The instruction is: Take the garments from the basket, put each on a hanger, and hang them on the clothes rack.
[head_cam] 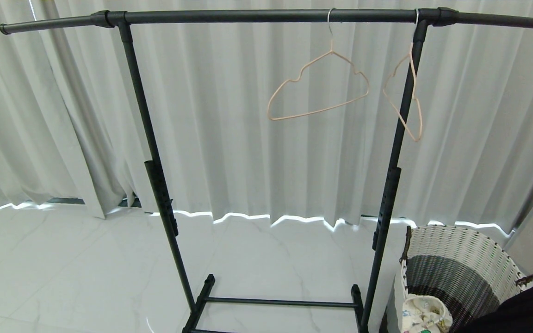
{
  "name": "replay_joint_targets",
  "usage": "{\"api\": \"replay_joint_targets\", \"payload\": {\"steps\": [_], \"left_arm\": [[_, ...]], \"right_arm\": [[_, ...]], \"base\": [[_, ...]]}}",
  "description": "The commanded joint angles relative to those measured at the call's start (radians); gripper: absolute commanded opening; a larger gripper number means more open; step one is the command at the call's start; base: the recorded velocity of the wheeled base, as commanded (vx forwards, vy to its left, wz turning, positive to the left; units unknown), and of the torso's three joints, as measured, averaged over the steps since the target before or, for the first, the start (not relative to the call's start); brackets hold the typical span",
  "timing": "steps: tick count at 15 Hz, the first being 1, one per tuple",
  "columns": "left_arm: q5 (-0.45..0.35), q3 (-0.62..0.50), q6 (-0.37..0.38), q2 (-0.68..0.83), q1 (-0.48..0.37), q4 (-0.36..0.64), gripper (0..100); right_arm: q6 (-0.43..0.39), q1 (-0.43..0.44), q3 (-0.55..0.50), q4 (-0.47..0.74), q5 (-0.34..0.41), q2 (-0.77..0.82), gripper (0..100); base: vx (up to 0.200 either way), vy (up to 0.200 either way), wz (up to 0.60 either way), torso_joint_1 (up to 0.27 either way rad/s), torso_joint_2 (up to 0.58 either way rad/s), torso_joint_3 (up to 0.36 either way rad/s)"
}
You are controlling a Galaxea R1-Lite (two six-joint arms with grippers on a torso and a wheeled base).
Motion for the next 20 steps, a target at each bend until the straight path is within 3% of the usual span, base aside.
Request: {"api": "replay_joint_targets", "payload": {"steps": [1, 5, 7, 13, 16, 18, 20], "left_arm": [[0.000, 0.000, 0.000, 0.000, 0.001, 0.001, 100], [0.000, 0.000, 0.000, 0.000, 0.001, 0.001, 100], [0.000, 0.000, 0.000, 0.000, 0.001, 0.001, 100], [-0.001, 0.000, 0.003, 0.000, 0.001, 0.001, 100], [0.000, 0.000, 0.001, 0.000, 0.001, 0.001, 100], [0.000, 0.000, 0.004, 0.000, 0.001, 0.001, 100], [-0.027, 0.000, 0.026, 0.000, 0.001, -0.004, 100]], "right_arm": [[-0.007, 0.001, -0.001, 0.002, 0.000, -0.001, 0], [-0.016, 0.003, -0.001, 0.000, 0.002, -0.002, 0], [-0.040, 0.020, 0.003, 0.002, 0.008, -0.001, 0], [-0.062, 0.397, -0.012, 0.057, -0.011, 0.052, 0], [-0.057, 0.478, -0.038, 0.112, -0.009, 0.081, 0], [-0.028, 0.571, -0.032, 0.153, -0.004, 0.102, 0], [0.062, 0.747, -0.027, 0.204, -0.003, 0.147, 0]], "base": [[-0.200, 0.000, 0.00, -0.002, 0.00, 0.002], [-0.200, 0.000, 0.00, -0.001, 0.00, 0.004], [0.000, 0.000, 0.00, 0.000, 0.00, 0.000], [0.000, 0.000, 0.00, 0.000, 0.00, 0.000], [0.000, 0.000, 0.00, 0.000, 0.00, 0.000], [0.000, 0.000, 0.00, 0.000, 0.00, 0.000], [0.000, 0.000, 0.00, 0.000, 0.00, 0.000]]}}
